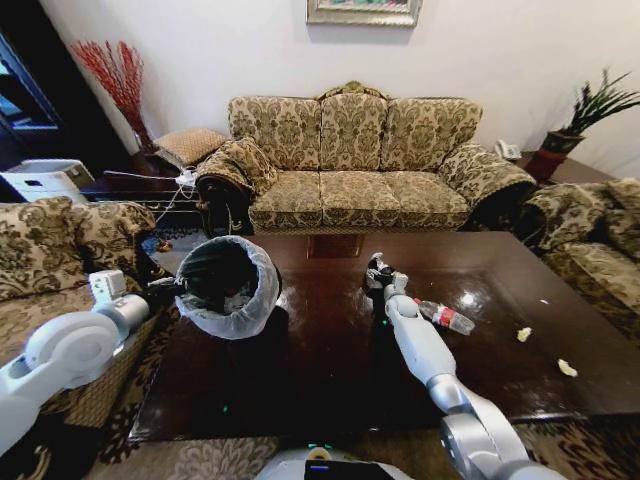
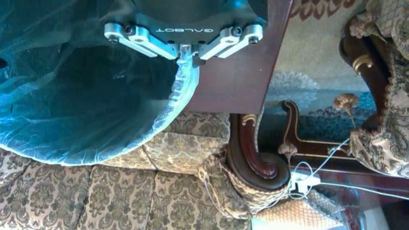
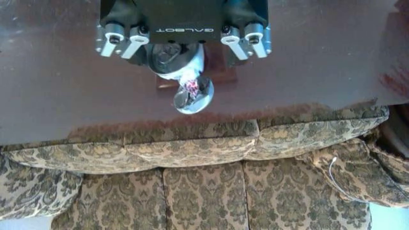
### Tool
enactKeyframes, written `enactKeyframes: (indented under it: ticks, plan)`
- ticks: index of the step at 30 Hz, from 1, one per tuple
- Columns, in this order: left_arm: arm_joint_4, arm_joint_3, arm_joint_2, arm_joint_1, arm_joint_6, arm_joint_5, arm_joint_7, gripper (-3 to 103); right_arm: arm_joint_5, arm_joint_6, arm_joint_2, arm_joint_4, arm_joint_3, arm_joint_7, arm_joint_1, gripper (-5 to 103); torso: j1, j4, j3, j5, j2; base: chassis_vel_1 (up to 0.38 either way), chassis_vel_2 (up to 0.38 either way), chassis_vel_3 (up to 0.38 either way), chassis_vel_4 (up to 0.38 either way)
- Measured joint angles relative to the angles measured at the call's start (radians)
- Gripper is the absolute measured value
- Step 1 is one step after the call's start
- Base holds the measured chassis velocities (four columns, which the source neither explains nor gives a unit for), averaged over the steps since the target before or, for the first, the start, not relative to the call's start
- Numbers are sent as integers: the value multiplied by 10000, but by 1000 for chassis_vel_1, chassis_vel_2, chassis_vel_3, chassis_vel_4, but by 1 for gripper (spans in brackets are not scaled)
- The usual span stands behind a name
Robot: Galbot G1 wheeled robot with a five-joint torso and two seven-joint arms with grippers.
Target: Move to the front of the table and place the trash on the table into the trash bin.
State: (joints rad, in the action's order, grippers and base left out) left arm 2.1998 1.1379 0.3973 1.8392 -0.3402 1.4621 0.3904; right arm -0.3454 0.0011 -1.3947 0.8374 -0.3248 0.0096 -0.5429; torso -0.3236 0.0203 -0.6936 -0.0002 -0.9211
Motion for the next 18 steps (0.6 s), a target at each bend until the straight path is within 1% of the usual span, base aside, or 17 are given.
enactKeyframes:
  ticks: [2,4,5,6,7,8,9,10,13,16,18]
  plan:
    - [-16,-1,-6,-4,5,0,-11,0,-12,3,-7,-39,0,-5,0,76,0,0,0,1,0,0,0,0,0]
    - [-52,-8,-14,-13,12,0,-25,0,-17,13,-20,-67,0,-35,1,65,2,-1,0,1,0,0,0,0,0]
    - [-52,-8,-14,-13,12,0,-25,0,-17,13,-20,-67,0,-35,1,65,2,-1,0,1,0,0,0,0,0]
    - [-80,-9,-17,-15,14,0,-35,0,-30,13,-37,-67,0,-41,1,54,3,0,0,2,-1,0,0,0,0]
    - [-97,-10,-17,-15,18,-1,-39,0,-35,13,-53,-60,-1,-41,-4,54,2,0,0,1,0,0,0,0,0]
    - [-112,-10,-18,-14,20,-2,-46,0,-37,13,-67,-45,-2,-43,-12,50,2,0,0,2,0,0,0,0,0]
    - [-112,-10,-18,-14,20,-2,-46,0,-37,13,-67,-45,-2,-43,-12,50,2,0,0,2,0,0,0,0,0]
    - [-122,-9,-18,-14,21,-3,-52,0,-38,13,-77,-28,-4,-43,-23,47,2,1,0,1,0,0,0,0,0]
    - [-142,-8,-16,-15,23,-6,-59,0,-42,15,-77,178,-11,-39,-113,47,1,0,-1,2,0,0,0,0,0]
    - [-158,4,-12,-4,23,-7,-64,0,79,32,-13,615,-20,-20,-299,47,2,1,-1,2,0,0,0,0,0]
    - [-192,46,-23,13,22,-5,-64,0,407,188,95,1357,-73,54,-565,47,2,0,-1,2,0,0,0,0,0]
